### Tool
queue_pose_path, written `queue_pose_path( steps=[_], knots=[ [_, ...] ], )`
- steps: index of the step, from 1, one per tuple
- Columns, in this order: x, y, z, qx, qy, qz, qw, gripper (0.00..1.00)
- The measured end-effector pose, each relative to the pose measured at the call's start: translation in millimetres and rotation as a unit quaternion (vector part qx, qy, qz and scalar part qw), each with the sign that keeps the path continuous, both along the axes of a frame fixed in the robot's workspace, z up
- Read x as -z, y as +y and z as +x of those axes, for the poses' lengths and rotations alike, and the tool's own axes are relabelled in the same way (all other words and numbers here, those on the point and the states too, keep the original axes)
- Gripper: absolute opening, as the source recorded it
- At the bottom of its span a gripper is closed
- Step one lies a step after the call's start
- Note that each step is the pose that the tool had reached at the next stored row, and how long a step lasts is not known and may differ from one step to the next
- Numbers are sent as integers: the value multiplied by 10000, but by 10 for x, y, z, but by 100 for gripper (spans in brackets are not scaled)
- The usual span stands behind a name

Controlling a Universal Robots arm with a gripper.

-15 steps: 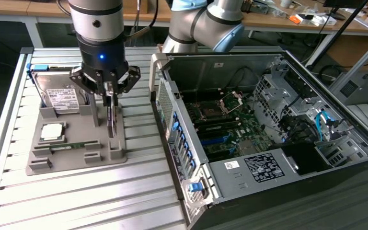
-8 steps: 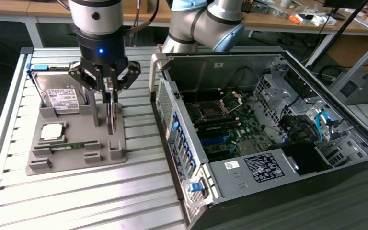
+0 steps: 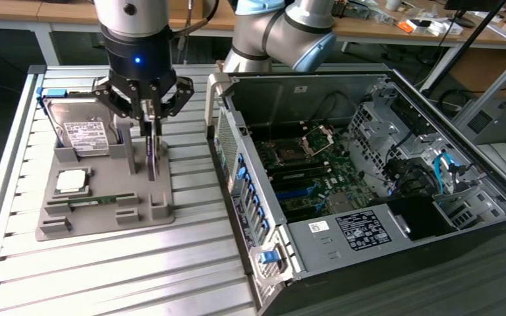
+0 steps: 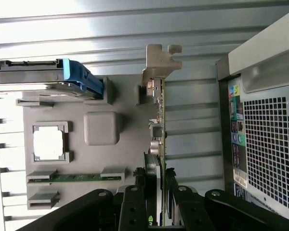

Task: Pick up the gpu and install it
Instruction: 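Pick up the gpu and move the gpu toward the slot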

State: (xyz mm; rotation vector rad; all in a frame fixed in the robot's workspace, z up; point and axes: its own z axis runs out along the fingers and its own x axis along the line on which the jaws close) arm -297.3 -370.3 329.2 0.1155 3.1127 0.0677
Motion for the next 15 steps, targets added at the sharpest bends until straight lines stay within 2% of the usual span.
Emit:
queue_pose_path(
  steps=[15],
  knots=[
    [-250,0,0,0,0,0,10000,27]
  ],
)
